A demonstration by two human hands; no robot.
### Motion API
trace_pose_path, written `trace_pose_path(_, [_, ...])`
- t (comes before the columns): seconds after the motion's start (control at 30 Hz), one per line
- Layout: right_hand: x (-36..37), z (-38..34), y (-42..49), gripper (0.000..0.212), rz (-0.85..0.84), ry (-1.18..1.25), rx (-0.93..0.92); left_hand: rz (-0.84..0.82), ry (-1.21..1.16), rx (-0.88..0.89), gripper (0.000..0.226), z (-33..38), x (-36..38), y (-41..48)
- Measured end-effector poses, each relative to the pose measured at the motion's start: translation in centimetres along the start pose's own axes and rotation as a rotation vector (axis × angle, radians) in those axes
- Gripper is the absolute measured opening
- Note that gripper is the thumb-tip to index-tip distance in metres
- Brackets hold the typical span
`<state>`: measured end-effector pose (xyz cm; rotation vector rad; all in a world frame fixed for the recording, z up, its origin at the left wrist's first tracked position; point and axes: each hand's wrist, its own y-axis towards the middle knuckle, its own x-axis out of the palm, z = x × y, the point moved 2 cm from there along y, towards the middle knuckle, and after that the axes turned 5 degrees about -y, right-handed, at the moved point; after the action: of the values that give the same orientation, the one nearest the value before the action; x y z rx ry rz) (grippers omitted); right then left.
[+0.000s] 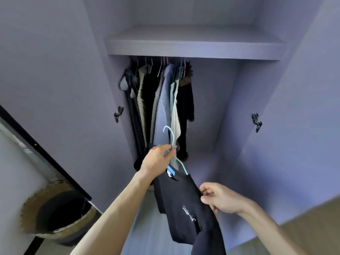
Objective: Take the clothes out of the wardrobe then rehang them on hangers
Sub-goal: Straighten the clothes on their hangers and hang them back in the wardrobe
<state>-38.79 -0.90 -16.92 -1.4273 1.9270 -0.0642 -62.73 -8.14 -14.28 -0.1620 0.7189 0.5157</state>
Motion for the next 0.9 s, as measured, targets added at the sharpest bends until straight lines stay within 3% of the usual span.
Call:
trace_pose_path(0.2, [1.7, 2.9, -0.2, 0.011, 0.139, 0.247, 0.137, -0.179, 0.239, 0.063, 0.054, 0.7, 2.2, 1.5])
trace_pose_path(0.43, [-0.8, 4.2, 4.2, 0.011, 0.352, 0.410, 0.266, -0.101, 0.472, 0.124, 0.059, 1.2, -0.5, 6.1])
trace_pose_path(0.63, [-7.5, 3.7, 10.4, 0.011, 0.423, 0.358, 0.234, 0.107, 0.575, 0.178, 0.069, 3.3, -5.4, 13.0])
trace_pose_path(0.9, [-20.4, -0.7, 19.0, 0.009, 0.515, 0.240, 0.062, 0.450, 0.688, 0.316, 0.076, 9.8, -11.9, 24.9])
